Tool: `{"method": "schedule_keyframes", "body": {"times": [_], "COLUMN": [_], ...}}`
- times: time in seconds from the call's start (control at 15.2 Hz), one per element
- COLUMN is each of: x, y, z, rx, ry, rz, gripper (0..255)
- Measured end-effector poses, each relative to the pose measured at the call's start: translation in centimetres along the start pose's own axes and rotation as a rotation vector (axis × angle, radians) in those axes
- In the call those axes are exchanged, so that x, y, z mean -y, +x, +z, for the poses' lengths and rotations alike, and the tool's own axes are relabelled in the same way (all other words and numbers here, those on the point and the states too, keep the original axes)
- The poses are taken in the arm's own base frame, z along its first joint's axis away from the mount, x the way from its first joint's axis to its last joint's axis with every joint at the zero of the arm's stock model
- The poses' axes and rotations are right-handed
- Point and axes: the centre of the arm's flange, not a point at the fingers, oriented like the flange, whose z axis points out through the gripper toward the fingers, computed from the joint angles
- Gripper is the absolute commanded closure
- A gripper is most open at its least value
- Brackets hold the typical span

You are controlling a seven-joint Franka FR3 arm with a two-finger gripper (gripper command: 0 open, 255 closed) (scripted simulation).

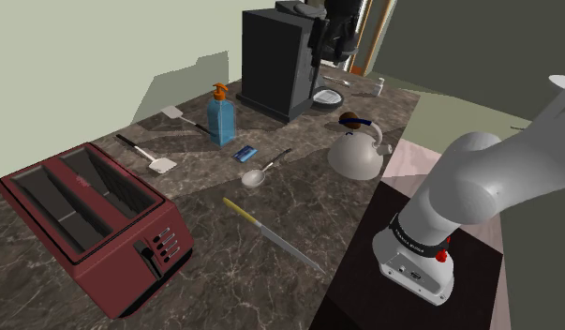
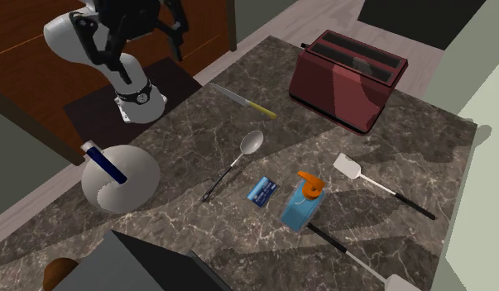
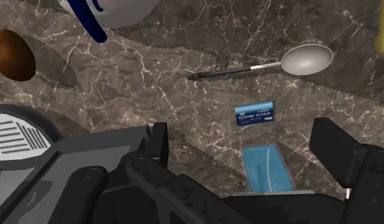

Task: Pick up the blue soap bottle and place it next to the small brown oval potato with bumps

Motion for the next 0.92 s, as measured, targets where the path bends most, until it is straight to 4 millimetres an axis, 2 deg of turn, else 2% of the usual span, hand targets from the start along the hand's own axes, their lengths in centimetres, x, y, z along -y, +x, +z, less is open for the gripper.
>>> {"method": "schedule_keyframes", "body": {"times": [0.92], "x": [6.8], "y": [15.3], "z": [8.0], "rx": [0.008], "ry": [0.002], "rz": [0.02], "gripper": [0]}}
